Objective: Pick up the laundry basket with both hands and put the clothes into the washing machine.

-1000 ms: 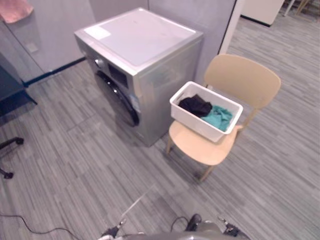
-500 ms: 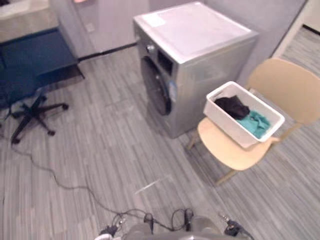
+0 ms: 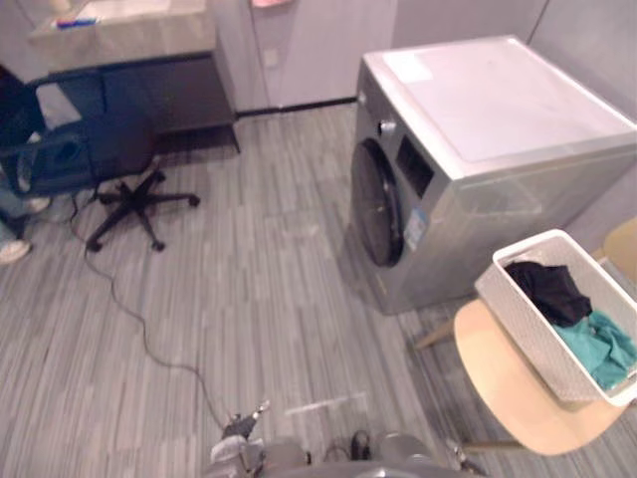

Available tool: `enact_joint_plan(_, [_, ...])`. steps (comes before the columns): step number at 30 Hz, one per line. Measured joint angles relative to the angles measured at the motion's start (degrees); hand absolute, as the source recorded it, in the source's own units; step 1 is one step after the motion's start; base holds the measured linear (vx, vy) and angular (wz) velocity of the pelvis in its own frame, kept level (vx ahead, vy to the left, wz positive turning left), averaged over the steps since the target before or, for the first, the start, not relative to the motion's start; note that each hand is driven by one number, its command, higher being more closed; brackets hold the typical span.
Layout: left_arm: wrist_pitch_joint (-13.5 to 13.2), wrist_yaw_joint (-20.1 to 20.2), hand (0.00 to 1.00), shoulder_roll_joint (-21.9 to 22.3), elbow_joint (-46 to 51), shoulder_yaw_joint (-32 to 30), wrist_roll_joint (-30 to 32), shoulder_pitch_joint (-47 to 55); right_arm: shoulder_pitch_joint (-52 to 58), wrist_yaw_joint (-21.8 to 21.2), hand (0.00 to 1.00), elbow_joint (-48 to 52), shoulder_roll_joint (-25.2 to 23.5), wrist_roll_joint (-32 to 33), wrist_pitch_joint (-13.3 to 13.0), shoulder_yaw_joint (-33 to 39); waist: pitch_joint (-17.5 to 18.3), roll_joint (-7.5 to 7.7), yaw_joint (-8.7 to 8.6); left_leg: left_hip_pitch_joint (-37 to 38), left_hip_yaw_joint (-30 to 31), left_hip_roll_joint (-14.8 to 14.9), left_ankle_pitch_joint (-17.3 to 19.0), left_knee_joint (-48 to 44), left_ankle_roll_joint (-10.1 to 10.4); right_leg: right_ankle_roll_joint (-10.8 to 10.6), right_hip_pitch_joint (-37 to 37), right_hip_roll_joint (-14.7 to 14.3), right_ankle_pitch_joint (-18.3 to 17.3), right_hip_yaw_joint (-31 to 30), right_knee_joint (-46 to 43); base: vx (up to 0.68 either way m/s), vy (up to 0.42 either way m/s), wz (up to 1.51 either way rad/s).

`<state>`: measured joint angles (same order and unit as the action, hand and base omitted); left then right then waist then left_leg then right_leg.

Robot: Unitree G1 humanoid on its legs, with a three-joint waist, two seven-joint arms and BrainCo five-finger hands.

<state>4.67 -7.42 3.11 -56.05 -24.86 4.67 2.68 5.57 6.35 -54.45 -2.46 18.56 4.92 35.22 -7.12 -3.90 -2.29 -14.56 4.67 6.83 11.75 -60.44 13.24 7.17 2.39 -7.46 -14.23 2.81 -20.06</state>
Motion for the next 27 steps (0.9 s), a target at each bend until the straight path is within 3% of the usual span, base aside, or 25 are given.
enact_joint_plan(2, [-0.08, -0.05, 0.0, -0.27, 1.7, 0.39, -0.36, 0.82, -2.2, 0.04, 0.0, 1.23, -0.34, 0.25, -0.1, -3.35, -0.19, 0.9, 0.53, -4.0, -5.78, 2.13, 1.78, -7.7, -4.84, 0.32, -5.15, 0.61, -0.26, -3.45, 2.71, 0.45, 0.075, -0.69])
enact_joint_plan(3, [-0.21, -0.12, 0.0, -0.39, 2.39, 0.61, -0.61, 0.58, -3.26, 0.1, 0.0, 2.16, -0.81, 0.61, -0.19, -4.56, -0.29, 1.38, 1.03, -6.65, -8.33, 2.63, 3.34, -7.26, -7.54, 0.31, -7.27, 1.85, -0.25, -5.06, 4.56, 0.35, 0.102, -0.49])
enact_joint_plan(5, [-0.52, -0.23, 0.0, -0.42, 2.74, 2.09, -1.44, 0.23, -4.01, 0.29, 0.0, 3.94, -1.65, 1.27, -0.27, -4.93, -0.47, 1.69, 1.83, -8.99, -11.61, 3.02, 4.94, -1.06, -10.22, 0.29, -10.17, 4.19, -0.25, -6.65, 6.7, 0.32, 0.146, -0.43])
enact_joint_plan(6, [-0.6, -0.29, 0.0, -0.5, 2.74, 2.43, -1.9, 0.14, -4.23, 0.45, 0.0, 4.64, -1.7, 1.36, -0.32, -5.27, -0.5, 1.75, 1.98, -9.35, -12.6, 3.16, 5.09, 1.94, -10.46, 0.16, -11.13, 5.02, -0.32, -7.3, 7.28, 0.38, 0.209, -0.48])
enact_joint_plan(7, [-0.75, -0.37, 0.0, -0.65, 3.34, 2.96, -2.13, -0.02, -3.95, 1.06, 0.0, 6.26, -2.15, 1.6, -0.38, -7.07, -0.7, 2.24, 2.5, -9.66, -14.25, 3.17, 5.2, 8.97, -10.63, -1.24, -12.57, 7.09, -1.09, -8.36, 7.5, 0.4, 0.234, -0.55])
enact_joint_plan(9, [-0.94, -1.55, 0.0, -0.61, 3.7, 4.04, -3.06, -0.02, -3.79, 1.29, 0.0, 7.65, -1.54, 1.59, -0.88, -9.42, -0.73, 2.32, 3.03, -9.75, -11.99, 3.03, 4.19, 22.57, -9.77, -4.55, -14.19, 9.76, -2.95, -10.87, 7.22, 0.51, 0.337, -0.73])
enact_joint_plan(11, [-1.21, -1.96, 0.0, -0.37, 3.23, 4.47, -3.03, 0.4, -3.95, 1.37, 0.0, 8.17, -1.45, 1.49, -1.16, -9.32, -0.18, 1.43, 3.41, -7.63, -5.96, 3.45, -1.28, 36.41, -10.95, -6.88, -14.9, 10.45, -4.31, -14.14, 6.16, 0.47, 0.415, -0.79])
enact_joint_plan(12, [-1.42, -2.45, 0.0, -0.5, 2.23, 4.67, -3.55, 0.23, -4.13, 1.55, 0.0, 7.86, -1.19, 0.99, -1.28, -9.24, 0.28, 1.75, 3.33, -5.91, -6.52, 3.65, -8.15, 37.94, -6.9, -8.34, -15.01, 11.26, -5.24, -16.4, 4.67, 0.38, 0.402, -0.68])
enact_joint_plan(14, [-1.47, -3.04, 0.0, -2.89, 0.68, 5.23, -3.61, -0.28, -4.03, 1.99, 0.0, 6.84, -2.06, 0.96, -1.12, -9.07, 1.76, 4.61, 3.2, -5.66, -7.57, 1.37, -8.29, 36.7, -8.24, -7.9, -12.08, 12.45, -2.72, -21.6, 2.81, 0.44, 0.424, -0.62])
enact_joint_plan(16, [-1.46, -3.02, 0.0, -4.06, -1.02, 6.35, -3.97, -0.85, -4.55, 2.28, 0.0, 4.41, -1.38, 0.97, -1.25, -8.23, 2.32, 5.21, 2.9, -5.59, -7.97, 0.33, -7.08, 33.3, -9.48, -7.58, -12.28, 13.17, 0.65, -23.86, 2.02, 0.44, 0.345, -0.3])
enact_joint_plan(17, [-1.39, -2.99, 0.0, -4.74, -2.61, 7.44, -3.97, -1.54, -5.01, 2.24, 0.0, 2.84, -0.94, 0.99, -1.31, -7.61, 2.9, 5.86, 2.42, -4.69, -8.32, -0.1, -6.64, 33.8, -10.22, -8.56, -11.79, 13.16, 3.2, -25.12, 0.64, 0.36, 0.236, -0.1])
enact_joint_plan(18, [-1.34, -2.96, 0.0, -4.94, -3.15, 7.95, -4.03, -1.52, -5.27, 2.26, 0.0, 1.84, -0.92, 1.1, -1.34, -6.86, 2.84, 5.03, 2.21, -4.4, -8.68, -0.2, -6.58, 34.33, -10.32, -8.83, -11.09, 13.17, 4.21, -25.55, 0.06, 0.34, 0.217, -0.14])
enact_joint_plan(20, [-1.15, -3.04, 0.0, -5.84, -4.3, 9.1, -4.01, -1.74, -6.41, 2.24, 0.0, -0.8, -0.87, 1.19, -1.23, -5.2, 3.42, 5.33, 2.11, -3.1, -9.85, -0.34, -6.48, 35.75, -10.48, -9.38, -9.8, 13.35, 4.7, -26.37, 1.22, 0.24, 0.13, -0.37])
enact_joint_plan(24, [-0.35, -2.98, 0.0, -6.68, -5.2, 12.08, -3.98, -1.18, -5.78, 2.26, 0.0, -0.6, 1.05, 1.61, -1.08, -5.7, 3.86, 3.24, 1.35, 1.07, -13.22, -0.67, -6.48, 40.62, -10.5, -13.42, -6.05, 13.2, 7.97, -28.15, -4.82, 0.16, 0.036, -0.49])
enact_joint_plan(26, [-0.24, -2.97, 0.0, -6.78, -5.11, 13.59, -3.97, -0.24, -4.46, 2.43, 0.0, 3.78, 1.28, 1.69, -0.98, -8.18, 3.9, 2.13, 0.57, 3.18, -15.35, 1.25, -6.53, 42.97, -10.44, -15.95, -1.99, 10.82, 10.84, -28.11, -11.7, 0.06, -0.109, -0.73])
enact_joint_plan(27, [-0.19, -2.95, 0.0, -6.34, -4.91, 13.82, -3.84, -0.29, -4.03, 2.43, 0.0, 9.43, 1.17, 1.63, -1.1, -11.39, 2.9, -0.15, 0.27, 5.03, -17.49, 4.77, -7.01, 45.2, -9.76, -16.93, 4.29, 7.49, 10.11, -27.41, -19.46, -0.01, -0.115, -0.98])
